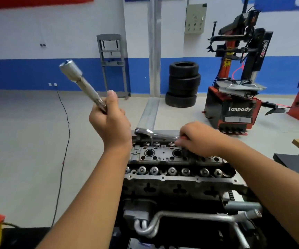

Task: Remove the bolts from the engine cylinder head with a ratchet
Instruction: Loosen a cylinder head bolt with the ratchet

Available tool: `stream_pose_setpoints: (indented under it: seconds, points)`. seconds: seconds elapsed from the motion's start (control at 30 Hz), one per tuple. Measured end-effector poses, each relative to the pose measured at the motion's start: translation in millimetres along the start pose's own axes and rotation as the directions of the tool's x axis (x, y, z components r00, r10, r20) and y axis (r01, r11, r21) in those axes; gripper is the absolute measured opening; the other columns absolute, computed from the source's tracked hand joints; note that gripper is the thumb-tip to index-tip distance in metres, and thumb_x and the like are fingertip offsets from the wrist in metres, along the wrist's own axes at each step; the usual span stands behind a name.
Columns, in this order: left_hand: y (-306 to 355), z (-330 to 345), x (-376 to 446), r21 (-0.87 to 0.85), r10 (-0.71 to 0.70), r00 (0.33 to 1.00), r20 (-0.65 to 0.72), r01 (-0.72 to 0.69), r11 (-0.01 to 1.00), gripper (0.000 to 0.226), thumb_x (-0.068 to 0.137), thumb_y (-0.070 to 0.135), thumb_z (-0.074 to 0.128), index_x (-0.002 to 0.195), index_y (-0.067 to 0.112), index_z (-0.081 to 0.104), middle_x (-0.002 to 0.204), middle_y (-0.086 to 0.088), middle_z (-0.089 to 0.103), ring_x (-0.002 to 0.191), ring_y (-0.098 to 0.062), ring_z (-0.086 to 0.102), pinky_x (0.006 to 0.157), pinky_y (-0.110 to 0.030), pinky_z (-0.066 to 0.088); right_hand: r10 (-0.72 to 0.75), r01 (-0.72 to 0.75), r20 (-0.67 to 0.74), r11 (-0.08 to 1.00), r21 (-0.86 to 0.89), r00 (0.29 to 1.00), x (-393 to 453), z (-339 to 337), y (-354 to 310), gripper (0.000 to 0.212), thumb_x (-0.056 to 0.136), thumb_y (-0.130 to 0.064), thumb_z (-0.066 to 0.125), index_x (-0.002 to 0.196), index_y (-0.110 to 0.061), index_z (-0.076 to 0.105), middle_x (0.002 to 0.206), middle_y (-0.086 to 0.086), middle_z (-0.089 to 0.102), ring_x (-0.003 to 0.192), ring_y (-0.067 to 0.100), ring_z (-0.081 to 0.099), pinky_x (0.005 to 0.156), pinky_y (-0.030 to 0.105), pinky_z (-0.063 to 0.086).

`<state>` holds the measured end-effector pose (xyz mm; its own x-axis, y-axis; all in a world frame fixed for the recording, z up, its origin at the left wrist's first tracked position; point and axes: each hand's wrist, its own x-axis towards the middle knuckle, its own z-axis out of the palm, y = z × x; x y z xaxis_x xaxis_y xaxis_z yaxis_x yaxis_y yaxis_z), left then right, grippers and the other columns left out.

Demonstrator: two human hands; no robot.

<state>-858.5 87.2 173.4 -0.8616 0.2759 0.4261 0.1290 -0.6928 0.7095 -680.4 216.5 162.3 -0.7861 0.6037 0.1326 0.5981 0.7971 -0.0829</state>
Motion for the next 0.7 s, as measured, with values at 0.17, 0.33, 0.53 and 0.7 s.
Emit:
stream_pose_setpoints:
  seconds: [0.17,0.33,0.53,0.7]
  points:
    - [-34,24,10,-0.082,-0.1,0.974,0.204,0.119,0.99,0.037,0.102,0.04,0.059,0.077,0.017,0.044,0.055,0.001,0.039,0.043,-0.016,0.033,0.042,-0.026,0.033,0.307,-0.079,-0.13,0.583,0.808,0.943,-30,1,46,0.02,0.101,-0.028,0.065,0.092,-0.01,0.068,0.061,0.002,0.06,0.047,0.02,0.056,0.042,0.028,0.042]
    - [-81,40,1,0.153,-0.262,0.846,0.464,0.215,0.965,0.04,0.107,0.039,0.056,0.075,0.017,0.047,0.054,0.0,0.045,0.042,-0.017,0.042,0.044,-0.03,0.041,0.394,0.06,-0.073,0.043,0.997,0.916,-7,-13,62,0.006,0.104,-0.011,0.058,0.098,-0.008,0.058,0.073,0.01,0.059,0.042,0.015,0.046,0.041,0.027,0.044]
    - [-95,45,-6,0.196,-0.303,0.817,0.491,0.235,0.952,0.046,0.093,0.056,0.059,0.077,0.016,0.044,0.055,0.002,0.044,0.043,-0.014,0.043,0.044,-0.029,0.044,0.452,0.155,-0.093,-0.102,0.983,0.887,-15,-14,90,0.028,0.11,-0.035,0.046,0.11,-0.01,0.058,0.066,0.008,0.055,0.035,0.01,0.032,0.037,0.02,0.031]
    - [-98,42,-8,0.195,-0.241,0.836,0.493,0.164,0.967,0.047,0.096,0.055,0.058,0.076,0.016,0.042,0.056,-0.001,0.038,0.042,-0.014,0.038,0.041,-0.027,0.04,0.418,0.136,-0.024,-0.24,0.961,0.908,-23,-29,77,0.055,0.107,-0.063,0.031,0.116,-0.015,0.056,0.066,0.007,0.052,0.034,0.009,0.026,0.035,0.018,0.026]
